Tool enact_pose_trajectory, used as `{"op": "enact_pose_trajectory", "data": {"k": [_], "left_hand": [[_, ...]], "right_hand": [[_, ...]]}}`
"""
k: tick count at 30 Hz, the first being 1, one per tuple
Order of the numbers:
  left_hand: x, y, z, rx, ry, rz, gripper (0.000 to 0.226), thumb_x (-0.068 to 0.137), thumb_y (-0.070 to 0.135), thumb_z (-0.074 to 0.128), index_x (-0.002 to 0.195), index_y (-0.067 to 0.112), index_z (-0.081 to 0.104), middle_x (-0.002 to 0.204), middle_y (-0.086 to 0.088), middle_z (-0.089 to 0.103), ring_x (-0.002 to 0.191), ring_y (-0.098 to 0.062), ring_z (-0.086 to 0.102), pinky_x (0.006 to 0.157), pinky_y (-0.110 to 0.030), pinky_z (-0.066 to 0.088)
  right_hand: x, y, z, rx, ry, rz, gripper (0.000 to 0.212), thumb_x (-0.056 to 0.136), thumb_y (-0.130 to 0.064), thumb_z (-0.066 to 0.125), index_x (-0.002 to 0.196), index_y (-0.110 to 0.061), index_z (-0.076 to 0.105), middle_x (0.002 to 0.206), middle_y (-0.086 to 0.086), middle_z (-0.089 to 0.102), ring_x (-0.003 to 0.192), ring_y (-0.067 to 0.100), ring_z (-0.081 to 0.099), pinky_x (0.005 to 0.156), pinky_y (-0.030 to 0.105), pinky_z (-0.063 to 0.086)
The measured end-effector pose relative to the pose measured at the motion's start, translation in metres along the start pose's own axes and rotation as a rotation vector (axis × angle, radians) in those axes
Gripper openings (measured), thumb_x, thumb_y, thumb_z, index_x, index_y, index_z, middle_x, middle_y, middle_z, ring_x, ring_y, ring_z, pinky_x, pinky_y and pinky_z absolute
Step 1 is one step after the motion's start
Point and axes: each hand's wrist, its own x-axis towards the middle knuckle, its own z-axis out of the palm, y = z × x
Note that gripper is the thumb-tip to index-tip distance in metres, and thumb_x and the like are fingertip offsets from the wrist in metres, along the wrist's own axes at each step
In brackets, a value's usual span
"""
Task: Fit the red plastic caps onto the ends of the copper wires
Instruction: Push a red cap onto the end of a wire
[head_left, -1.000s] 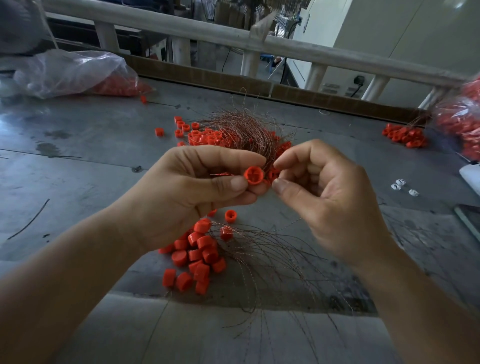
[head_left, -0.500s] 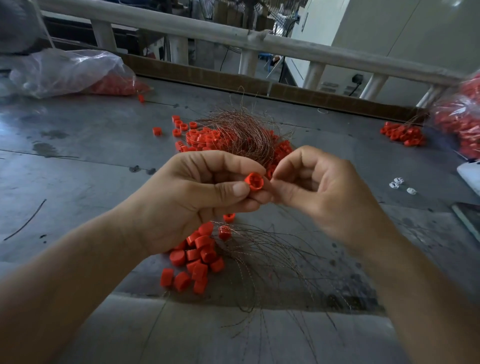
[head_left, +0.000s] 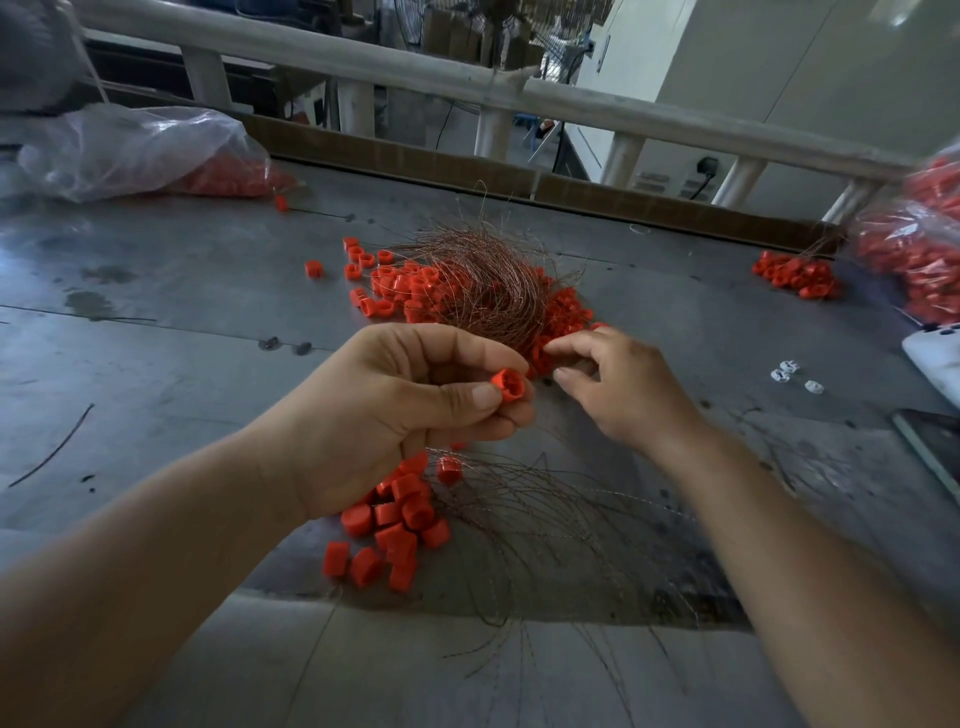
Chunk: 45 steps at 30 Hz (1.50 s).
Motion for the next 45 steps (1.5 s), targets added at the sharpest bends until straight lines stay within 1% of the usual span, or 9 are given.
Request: {"op": "enact_pose_trajectory", "data": {"k": [3,7,12,19,24,31,34,41,45], "left_hand": [[0.0,0.0,0.002,0.002,0.002,-0.006,0.022,0.062,0.0,0.059,0.076,0.007,0.074,0.075,-0.012,0.071,0.071,-0.016,0.07,0.06,-0.019,0.054],[0.0,0.0,0.002,-0.006,0.011,-0.009,0.022,0.061,-0.001,0.059,0.075,0.006,0.074,0.075,-0.012,0.071,0.071,-0.017,0.07,0.059,-0.018,0.054],[0.0,0.0,0.001,0.002,0.02,-0.006,0.021,0.061,0.0,0.059,0.075,0.006,0.074,0.076,-0.012,0.071,0.071,-0.017,0.07,0.059,-0.019,0.054],[0.0,0.001,0.001,0.001,0.014,-0.001,0.022,0.062,-0.001,0.058,0.075,0.007,0.074,0.076,-0.012,0.071,0.072,-0.017,0.07,0.06,-0.02,0.055],[0.001,0.001,0.0,-0.008,-0.002,-0.001,0.019,0.065,-0.001,0.063,0.078,0.007,0.074,0.078,-0.013,0.071,0.073,-0.017,0.071,0.06,-0.019,0.055],[0.002,-0.001,-0.001,-0.006,-0.024,0.009,0.023,0.057,0.007,0.069,0.079,0.009,0.074,0.079,-0.012,0.072,0.074,-0.017,0.071,0.061,-0.019,0.054],[0.002,-0.002,-0.002,-0.007,-0.024,0.01,0.018,0.063,0.001,0.067,0.079,0.008,0.074,0.079,-0.012,0.072,0.074,-0.017,0.071,0.061,-0.019,0.054],[0.002,-0.001,-0.001,0.003,-0.013,0.008,0.02,0.059,0.005,0.071,0.078,0.008,0.074,0.078,-0.011,0.072,0.074,-0.017,0.071,0.061,-0.018,0.054],[0.002,-0.002,-0.001,0.02,-0.005,0.014,0.018,0.062,0.003,0.069,0.078,0.009,0.075,0.078,-0.01,0.072,0.074,-0.017,0.071,0.061,-0.019,0.054]], "right_hand": [[0.003,0.002,0.006,-0.075,-0.023,-0.015,0.029,0.086,-0.021,0.061,0.114,-0.018,0.062,0.093,-0.008,0.045,0.088,0.008,0.045,0.077,0.02,0.031],[0.002,0.001,0.006,-0.066,0.002,-0.011,0.009,0.081,-0.019,0.065,0.09,-0.016,0.063,0.081,-0.011,0.046,0.081,0.01,0.046,0.069,0.022,0.03],[0.002,0.0,0.008,-0.088,0.002,-0.069,0.008,0.086,-0.013,0.058,0.093,-0.011,0.063,0.095,0.002,0.061,0.09,0.017,0.052,0.078,0.03,0.041],[0.001,0.003,0.001,0.055,0.101,0.015,0.01,0.09,-0.009,0.051,0.09,-0.008,0.061,0.08,-0.007,0.053,0.079,0.01,0.049,0.064,0.016,0.028],[-0.001,0.007,-0.005,0.036,0.074,0.025,0.014,0.09,-0.014,0.052,0.091,-0.011,0.066,0.085,-0.005,0.056,0.071,0.003,0.046,0.058,0.01,0.03],[-0.008,0.012,-0.015,-0.015,-0.12,0.026,0.019,0.086,-0.024,0.06,0.103,-0.019,0.068,0.084,-0.015,0.051,0.079,0.001,0.046,0.063,-0.001,0.03],[-0.009,0.008,-0.011,-0.042,-0.124,0.023,0.008,0.081,-0.018,0.067,0.088,-0.022,0.066,0.084,-0.01,0.054,0.072,0.0,0.048,0.06,0.003,0.033],[-0.013,0.0,-0.021,0.226,0.006,0.06,0.022,0.075,-0.012,0.072,0.076,-0.029,0.058,0.069,-0.012,0.057,0.057,-0.003,0.05,0.056,0.003,0.038],[-0.019,-0.018,-0.03,0.535,0.021,0.083,0.015,0.067,-0.018,0.076,0.072,-0.023,0.063,0.065,-0.004,0.063,0.054,0.004,0.058,0.056,0.017,0.05]]}}
